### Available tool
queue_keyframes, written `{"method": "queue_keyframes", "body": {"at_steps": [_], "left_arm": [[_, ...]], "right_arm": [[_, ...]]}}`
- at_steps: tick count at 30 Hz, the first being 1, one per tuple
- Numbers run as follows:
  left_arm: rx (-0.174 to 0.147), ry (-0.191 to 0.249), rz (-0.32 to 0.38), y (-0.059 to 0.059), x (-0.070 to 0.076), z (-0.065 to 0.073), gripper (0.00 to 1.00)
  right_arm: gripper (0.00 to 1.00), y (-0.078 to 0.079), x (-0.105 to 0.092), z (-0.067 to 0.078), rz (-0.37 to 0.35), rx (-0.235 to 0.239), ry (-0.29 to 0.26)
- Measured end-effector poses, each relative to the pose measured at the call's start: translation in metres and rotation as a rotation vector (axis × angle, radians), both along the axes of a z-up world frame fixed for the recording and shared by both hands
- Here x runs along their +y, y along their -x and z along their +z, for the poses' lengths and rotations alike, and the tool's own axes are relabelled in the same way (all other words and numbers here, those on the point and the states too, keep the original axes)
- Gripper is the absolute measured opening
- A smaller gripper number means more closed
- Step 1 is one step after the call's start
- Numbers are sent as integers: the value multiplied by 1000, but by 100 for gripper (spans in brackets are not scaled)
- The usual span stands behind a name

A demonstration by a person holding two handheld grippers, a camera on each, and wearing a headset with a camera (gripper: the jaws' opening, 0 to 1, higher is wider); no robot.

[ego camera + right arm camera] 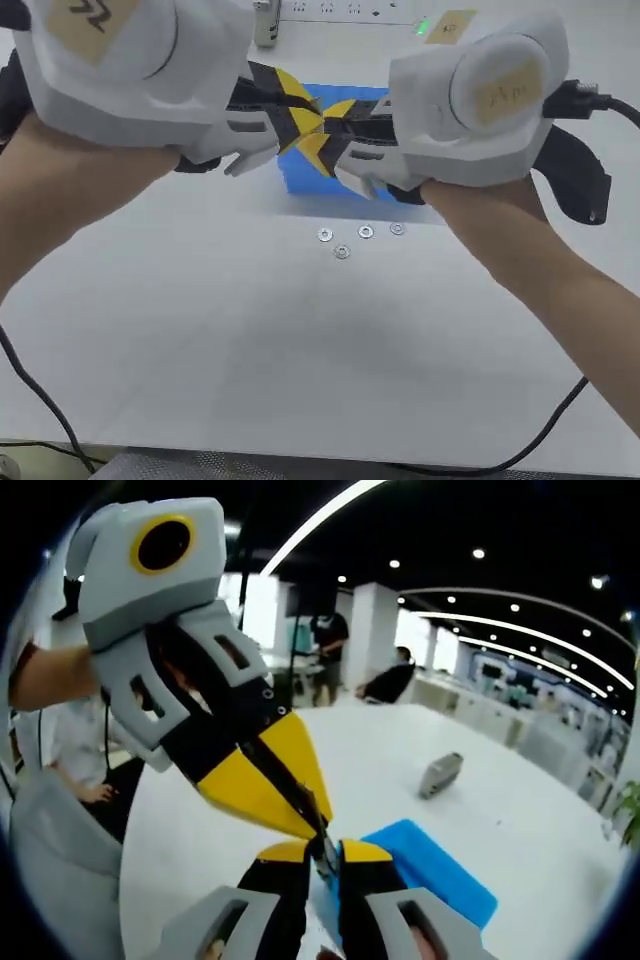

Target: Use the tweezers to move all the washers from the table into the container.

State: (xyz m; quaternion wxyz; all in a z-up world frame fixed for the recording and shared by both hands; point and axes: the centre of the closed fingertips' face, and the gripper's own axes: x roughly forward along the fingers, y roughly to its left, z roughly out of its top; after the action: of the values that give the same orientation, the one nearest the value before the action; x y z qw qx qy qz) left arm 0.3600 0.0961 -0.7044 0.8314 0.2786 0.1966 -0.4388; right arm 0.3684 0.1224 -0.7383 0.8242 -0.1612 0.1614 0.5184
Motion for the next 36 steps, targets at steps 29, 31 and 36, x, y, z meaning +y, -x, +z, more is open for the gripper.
{"method": "queue_keyframes", "body": {"at_steps": [29,31,36], "left_arm": [[157,17,25,18,-9,-53,0],[158,16,29,18,-8,-55,0],[164,13,34,17,-7,-58,0]], "right_arm": [[6,19,-9,-68,-6,154,66],[6,18,-10,-70,-6,149,72],[6,17,-8,-74,-1,146,79]]}}
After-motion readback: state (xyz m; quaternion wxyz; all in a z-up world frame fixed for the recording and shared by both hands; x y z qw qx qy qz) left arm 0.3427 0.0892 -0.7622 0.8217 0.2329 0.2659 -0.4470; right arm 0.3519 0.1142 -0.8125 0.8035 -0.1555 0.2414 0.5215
